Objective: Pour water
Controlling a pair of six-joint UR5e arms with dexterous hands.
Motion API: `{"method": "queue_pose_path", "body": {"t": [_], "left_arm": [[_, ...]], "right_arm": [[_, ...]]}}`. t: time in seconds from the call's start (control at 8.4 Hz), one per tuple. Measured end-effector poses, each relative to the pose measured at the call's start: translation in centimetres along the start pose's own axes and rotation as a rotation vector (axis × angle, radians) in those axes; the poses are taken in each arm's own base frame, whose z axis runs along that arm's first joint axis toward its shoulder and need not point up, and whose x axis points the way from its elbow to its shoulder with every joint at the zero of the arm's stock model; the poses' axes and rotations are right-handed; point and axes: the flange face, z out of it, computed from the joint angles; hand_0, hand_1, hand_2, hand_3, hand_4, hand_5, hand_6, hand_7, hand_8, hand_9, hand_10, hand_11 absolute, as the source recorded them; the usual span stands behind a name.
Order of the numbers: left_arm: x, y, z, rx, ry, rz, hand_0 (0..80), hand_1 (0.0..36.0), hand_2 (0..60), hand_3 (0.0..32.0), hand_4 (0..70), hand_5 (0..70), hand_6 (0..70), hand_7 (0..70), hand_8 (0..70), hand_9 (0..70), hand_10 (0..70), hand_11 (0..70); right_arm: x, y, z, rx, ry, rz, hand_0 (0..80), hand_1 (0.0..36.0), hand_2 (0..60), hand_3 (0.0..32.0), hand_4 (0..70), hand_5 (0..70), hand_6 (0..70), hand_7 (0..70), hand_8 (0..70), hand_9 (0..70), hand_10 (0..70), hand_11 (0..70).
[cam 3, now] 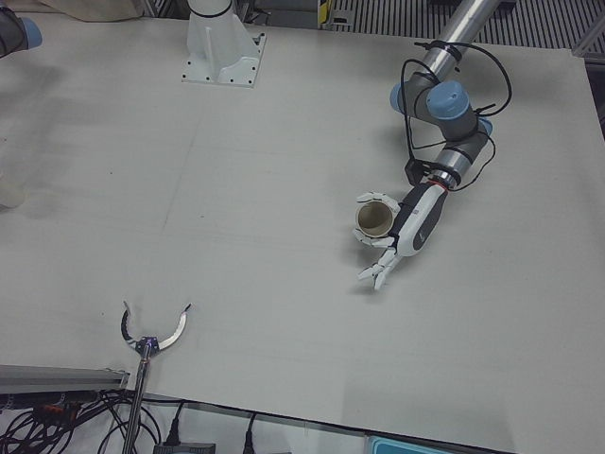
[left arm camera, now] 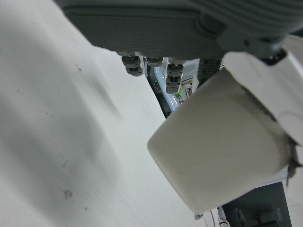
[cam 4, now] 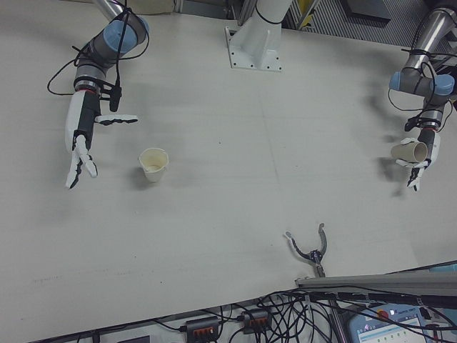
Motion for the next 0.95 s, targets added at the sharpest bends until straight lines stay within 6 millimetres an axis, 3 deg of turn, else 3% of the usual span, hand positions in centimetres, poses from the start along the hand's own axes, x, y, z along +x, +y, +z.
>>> {"method": "queue_pose_path", "body": {"t": [0.12,0.6,0.95], "left_arm": [[0.1,0.1,0.0,0.002,0.0,0.001,39.4,24.2,60.0,0.0,70.0,70.0,9.1,16.0,0.8,1.8,6.2,8.9],[0.8,0.4,0.0,-0.001,0.014,0.0,39.1,25.7,60.0,0.0,70.0,70.0,8.7,15.4,0.7,1.6,5.9,8.6],[1.7,1.1,0.2,-0.009,0.028,-0.002,39.1,28.2,60.0,0.0,70.0,70.0,9.1,15.6,0.8,1.7,6.2,9.1]], "right_arm": [[0.0,0.0,0.0,0.0,-0.001,0.0,40.7,8.0,8.4,4.0,5.7,9.6,0.0,3.7,0.0,0.0,0.0,0.0],[0.8,-1.0,-0.4,0.007,0.016,-0.023,42.5,9.5,10.3,2.6,5.7,9.7,0.2,3.9,0.0,0.0,0.0,0.0],[4.5,-2.0,-0.2,0.014,0.048,-0.069,45.4,11.4,11.4,1.6,5.9,9.8,0.4,3.9,0.0,0.0,0.0,0.0]]}}
